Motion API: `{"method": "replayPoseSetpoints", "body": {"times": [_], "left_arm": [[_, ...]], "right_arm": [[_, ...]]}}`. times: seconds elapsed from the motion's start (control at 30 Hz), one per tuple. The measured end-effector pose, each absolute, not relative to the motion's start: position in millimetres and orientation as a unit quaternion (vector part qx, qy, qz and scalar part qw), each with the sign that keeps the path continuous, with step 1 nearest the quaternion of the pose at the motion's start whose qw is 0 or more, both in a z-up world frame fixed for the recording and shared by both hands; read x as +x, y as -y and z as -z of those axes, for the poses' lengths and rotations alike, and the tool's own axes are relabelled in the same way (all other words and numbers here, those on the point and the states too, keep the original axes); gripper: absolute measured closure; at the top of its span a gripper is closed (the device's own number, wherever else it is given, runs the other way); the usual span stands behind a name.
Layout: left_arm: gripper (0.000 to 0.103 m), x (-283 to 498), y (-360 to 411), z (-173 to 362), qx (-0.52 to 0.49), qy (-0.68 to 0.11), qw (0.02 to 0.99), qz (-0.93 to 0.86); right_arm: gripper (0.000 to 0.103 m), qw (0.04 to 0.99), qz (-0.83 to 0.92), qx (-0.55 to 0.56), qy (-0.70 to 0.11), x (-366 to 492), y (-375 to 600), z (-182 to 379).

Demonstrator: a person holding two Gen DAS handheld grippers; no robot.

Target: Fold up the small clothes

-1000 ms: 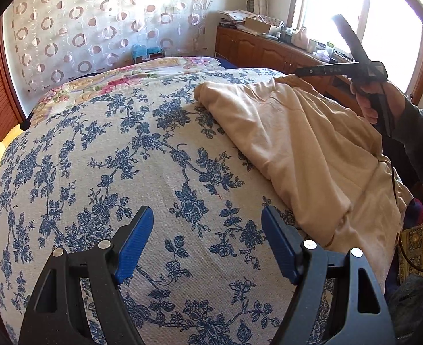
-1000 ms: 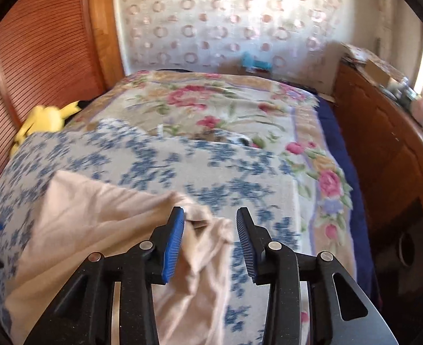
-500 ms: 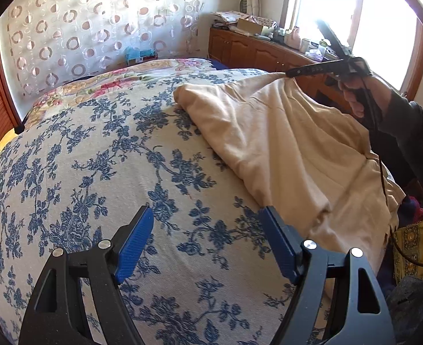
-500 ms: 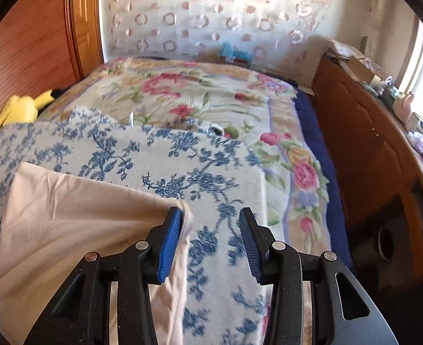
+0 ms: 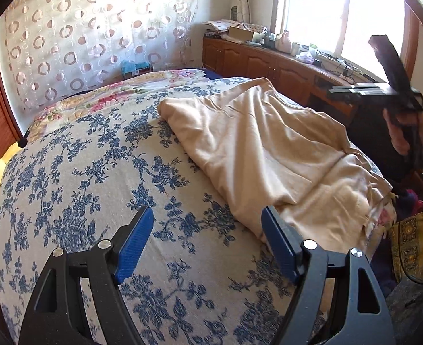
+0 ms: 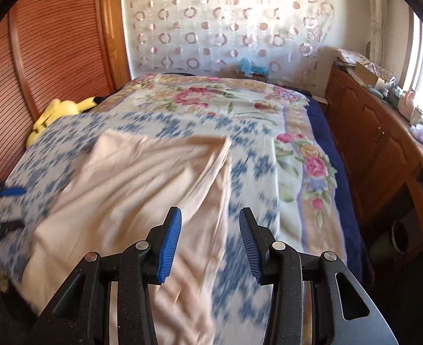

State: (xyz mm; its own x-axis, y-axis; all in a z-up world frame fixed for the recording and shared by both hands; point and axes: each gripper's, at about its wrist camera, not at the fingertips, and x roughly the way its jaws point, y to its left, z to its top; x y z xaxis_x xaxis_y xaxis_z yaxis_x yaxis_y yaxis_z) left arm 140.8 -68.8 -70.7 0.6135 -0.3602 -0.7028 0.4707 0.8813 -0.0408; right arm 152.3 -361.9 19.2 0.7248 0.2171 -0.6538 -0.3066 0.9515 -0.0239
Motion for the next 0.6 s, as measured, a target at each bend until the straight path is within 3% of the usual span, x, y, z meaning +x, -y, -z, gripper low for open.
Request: {"method": "replayPoseSetpoints", "body": {"times": [0.57, 0.6], "left_arm": [[0.025, 99.0, 94.0, 88.2, 0.055, -0.395, 0.869, 0.294], [0.030, 97.6, 96.6, 92.5, 0.054, -0.401, 0.864, 0.300]], "right_arm": [[0.059, 0.911, -0.138, -0.045, -0.385, 73.8, 392.2, 12.4], [0.059, 0.910, -0.136, -0.039, -0.390, 76.1, 391.1, 17.2]]}}
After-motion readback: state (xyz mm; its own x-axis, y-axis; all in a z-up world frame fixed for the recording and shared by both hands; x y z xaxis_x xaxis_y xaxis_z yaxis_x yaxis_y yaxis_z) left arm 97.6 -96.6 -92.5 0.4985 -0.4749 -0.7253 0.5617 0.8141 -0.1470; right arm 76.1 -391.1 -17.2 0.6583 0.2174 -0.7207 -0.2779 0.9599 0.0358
